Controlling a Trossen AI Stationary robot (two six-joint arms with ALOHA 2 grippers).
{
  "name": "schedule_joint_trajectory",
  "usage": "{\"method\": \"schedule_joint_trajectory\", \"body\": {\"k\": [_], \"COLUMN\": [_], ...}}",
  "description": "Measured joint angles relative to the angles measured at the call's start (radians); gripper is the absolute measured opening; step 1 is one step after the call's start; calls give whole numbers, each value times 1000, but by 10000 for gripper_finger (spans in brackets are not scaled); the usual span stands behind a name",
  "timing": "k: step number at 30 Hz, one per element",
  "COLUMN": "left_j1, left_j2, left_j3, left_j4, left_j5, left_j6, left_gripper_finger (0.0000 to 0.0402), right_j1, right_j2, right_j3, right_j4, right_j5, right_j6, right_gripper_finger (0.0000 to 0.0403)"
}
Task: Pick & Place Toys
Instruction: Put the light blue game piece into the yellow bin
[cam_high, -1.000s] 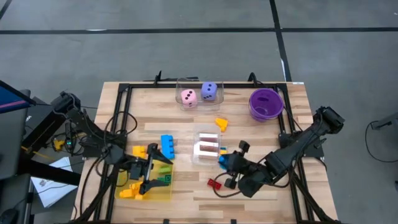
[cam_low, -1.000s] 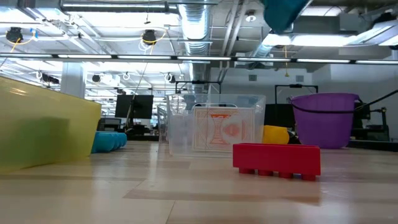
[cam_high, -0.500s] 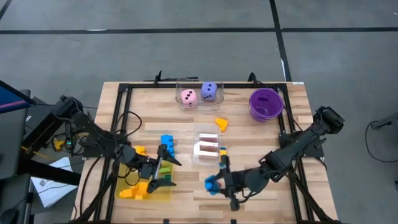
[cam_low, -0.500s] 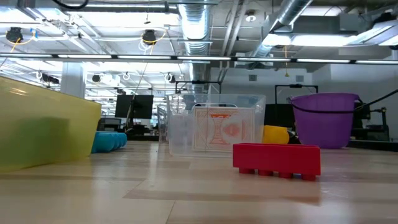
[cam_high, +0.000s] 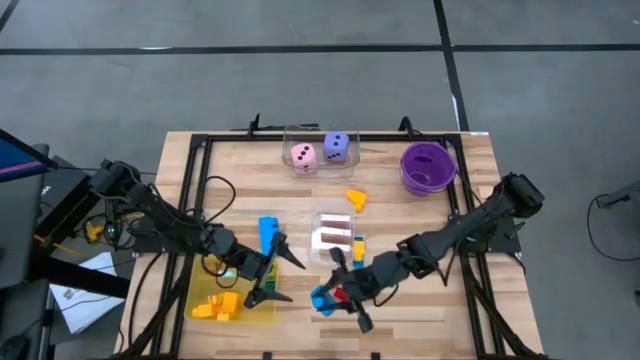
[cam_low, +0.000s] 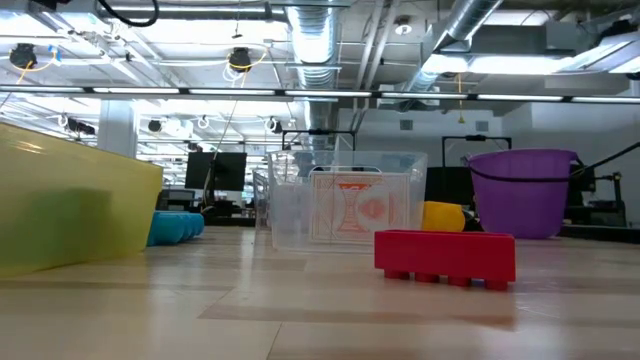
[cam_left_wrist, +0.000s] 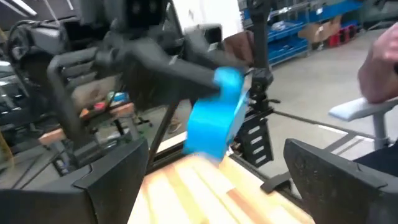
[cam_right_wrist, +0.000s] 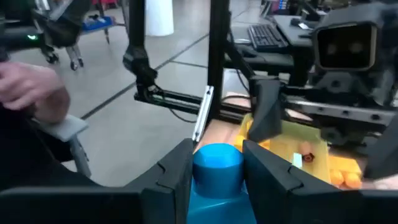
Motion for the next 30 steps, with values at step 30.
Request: {"method": "schedule_joint_trajectory", "body": {"k": [30], "left_j1": [45], "left_j2": [15], "left_j3": [22], "left_j4": [-5], "left_j5": [79], "left_j6": [-107], "left_gripper_finger": [369], "right_j1": [-132], "right_j2": [1], "right_j3": [-3], "right_j4": [101], "right_j5": [-199], "right_j6": [-54], "right_gripper_finger": [118]}}
